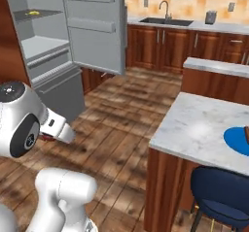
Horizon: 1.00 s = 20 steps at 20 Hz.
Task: Pick up the apple and banana from the fridge and place one fruit on each plate on the dining counter.
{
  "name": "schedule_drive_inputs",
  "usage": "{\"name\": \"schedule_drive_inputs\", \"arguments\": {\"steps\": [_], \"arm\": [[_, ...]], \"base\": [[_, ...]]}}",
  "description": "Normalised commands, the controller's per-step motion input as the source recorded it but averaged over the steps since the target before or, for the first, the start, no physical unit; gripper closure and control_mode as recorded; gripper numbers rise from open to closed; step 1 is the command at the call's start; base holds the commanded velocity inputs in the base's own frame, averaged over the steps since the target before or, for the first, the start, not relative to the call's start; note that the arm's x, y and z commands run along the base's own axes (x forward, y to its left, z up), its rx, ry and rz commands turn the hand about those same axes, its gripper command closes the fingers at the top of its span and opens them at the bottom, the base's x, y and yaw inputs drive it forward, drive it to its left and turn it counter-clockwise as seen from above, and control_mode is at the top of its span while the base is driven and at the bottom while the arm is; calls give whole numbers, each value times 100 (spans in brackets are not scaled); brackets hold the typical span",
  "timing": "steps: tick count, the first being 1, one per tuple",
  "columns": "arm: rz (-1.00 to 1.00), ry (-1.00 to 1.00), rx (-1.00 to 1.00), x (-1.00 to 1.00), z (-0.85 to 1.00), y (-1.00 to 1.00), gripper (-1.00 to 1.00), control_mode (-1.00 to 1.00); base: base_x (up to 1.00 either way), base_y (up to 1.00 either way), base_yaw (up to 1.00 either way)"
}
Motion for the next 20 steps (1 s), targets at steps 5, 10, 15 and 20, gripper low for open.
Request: {"name": "schedule_drive_inputs", "arguments": {"steps": [5, 10, 15, 20], "arm": [[0, 0, 0, 0, 0, 0, 100, 100], [0, 0, 0, 0, 0, 0, 100, 100], [0, 0, 0, 0, 0, 0, 100, 100], [0, 0, 0, 0, 0, 0, 100, 100]], "base": [[-15, -100, -25], [0, -100, -29], [1, -100, -33], [20, -100, -32]]}}
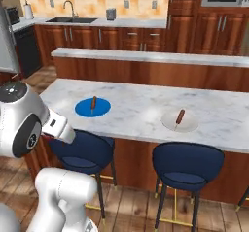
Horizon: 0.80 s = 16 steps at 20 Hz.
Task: Pick up the apple and banana from the fridge and place one fruit on each plate on the dining counter.
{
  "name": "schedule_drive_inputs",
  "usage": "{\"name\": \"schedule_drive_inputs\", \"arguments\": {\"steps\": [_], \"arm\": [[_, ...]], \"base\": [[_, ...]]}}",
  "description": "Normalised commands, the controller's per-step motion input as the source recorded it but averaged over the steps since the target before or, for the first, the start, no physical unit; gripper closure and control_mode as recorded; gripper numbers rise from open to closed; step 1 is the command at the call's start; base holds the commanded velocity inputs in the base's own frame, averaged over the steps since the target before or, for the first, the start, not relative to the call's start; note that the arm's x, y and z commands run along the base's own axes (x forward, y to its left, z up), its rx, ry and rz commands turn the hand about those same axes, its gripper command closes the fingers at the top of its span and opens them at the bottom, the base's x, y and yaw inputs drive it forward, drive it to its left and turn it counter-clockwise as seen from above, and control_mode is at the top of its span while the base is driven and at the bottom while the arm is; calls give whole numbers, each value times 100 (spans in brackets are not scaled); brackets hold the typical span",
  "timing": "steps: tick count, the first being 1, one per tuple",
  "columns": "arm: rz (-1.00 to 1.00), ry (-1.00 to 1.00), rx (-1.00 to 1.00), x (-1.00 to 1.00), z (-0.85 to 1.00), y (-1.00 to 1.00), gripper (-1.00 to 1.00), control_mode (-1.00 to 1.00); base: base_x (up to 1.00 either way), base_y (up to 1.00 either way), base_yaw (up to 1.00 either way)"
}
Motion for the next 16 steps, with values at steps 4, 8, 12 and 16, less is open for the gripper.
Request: {"name": "schedule_drive_inputs", "arguments": {"steps": [4, 8, 12, 16], "arm": [[0, 0, 0, 0, 0, 0, 100, 100], [0, 0, 0, 0, 0, 0, 100, 100], [0, 0, 0, 0, 0, 0, 100, 100], [0, 0, 0, 0, 0, 0, 100, 100]], "base": [[56, -98, -16], [78, -90, 0], [46, -99, 1], [68, -78, 3]]}}
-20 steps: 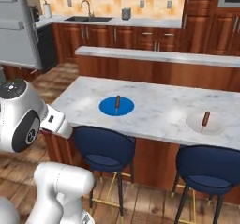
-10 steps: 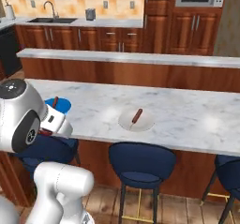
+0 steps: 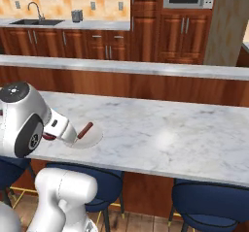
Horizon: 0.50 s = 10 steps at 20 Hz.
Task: Pick up the apple and banana from the fridge and place one fruit on each plate on the dining counter.
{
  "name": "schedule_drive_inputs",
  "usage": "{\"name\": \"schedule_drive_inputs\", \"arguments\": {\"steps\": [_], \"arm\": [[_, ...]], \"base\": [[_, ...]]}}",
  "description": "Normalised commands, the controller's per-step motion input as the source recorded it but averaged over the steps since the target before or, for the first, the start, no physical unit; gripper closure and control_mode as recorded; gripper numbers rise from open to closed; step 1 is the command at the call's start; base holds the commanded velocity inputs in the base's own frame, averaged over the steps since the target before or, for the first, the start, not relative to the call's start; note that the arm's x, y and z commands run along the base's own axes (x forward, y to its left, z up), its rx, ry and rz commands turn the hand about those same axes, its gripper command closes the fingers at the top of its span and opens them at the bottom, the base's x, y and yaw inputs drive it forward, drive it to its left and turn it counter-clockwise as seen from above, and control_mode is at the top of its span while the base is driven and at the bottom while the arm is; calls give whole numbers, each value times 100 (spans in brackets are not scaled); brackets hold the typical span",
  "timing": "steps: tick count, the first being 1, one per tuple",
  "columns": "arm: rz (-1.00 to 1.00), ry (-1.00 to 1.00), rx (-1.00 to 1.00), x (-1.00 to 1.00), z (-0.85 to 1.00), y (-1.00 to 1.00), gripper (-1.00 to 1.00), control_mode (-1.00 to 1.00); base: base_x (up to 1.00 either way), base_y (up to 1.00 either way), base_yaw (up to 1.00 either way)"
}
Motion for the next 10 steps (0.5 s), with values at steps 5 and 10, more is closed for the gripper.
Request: {"name": "schedule_drive_inputs", "arguments": {"steps": [5, 10], "arm": [[3, 3, 10, 60, -1, -9, 100, -100], [0, 16, 5, 100, -32, 5, 100, -100]], "base": [[40, -15, 3], [0, 0, 0]]}}
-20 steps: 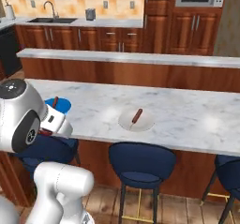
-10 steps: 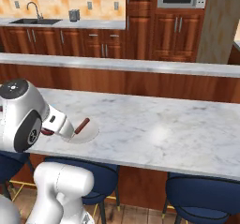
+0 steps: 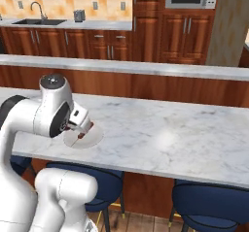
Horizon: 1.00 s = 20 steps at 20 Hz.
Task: Pick up the apple and banana from the fridge and place one fruit on each plate on the dining counter.
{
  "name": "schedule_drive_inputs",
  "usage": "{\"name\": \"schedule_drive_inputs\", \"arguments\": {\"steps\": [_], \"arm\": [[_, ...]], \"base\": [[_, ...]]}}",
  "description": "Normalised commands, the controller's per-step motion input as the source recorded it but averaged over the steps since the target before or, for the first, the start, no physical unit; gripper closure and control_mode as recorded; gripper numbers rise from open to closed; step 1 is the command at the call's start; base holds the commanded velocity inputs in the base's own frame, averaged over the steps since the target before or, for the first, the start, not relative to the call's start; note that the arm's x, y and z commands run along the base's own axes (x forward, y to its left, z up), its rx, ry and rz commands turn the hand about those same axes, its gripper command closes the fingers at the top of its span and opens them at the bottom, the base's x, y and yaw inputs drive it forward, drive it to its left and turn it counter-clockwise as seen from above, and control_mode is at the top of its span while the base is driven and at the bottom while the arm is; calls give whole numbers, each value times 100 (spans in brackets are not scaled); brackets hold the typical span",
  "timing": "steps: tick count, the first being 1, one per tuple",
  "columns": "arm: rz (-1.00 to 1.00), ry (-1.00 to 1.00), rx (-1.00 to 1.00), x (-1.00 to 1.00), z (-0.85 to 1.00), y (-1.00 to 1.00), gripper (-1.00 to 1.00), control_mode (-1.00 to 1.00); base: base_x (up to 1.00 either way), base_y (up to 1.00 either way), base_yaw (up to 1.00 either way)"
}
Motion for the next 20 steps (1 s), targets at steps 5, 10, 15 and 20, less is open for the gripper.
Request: {"name": "schedule_drive_inputs", "arguments": {"steps": [5, 10, 15, 20], "arm": [[0, 20, -9, 77, -65, 8, 100, -100], [0, 17, -5, 40, -63, 2, 100, -100], [0, 0, 0, 42, -52, 0, 100, -100], [0, 0, 0, 49, -51, 2, 100, -100]], "base": [[0, 0, 0], [0, 0, 0], [0, 0, 0], [0, 0, 0]]}}
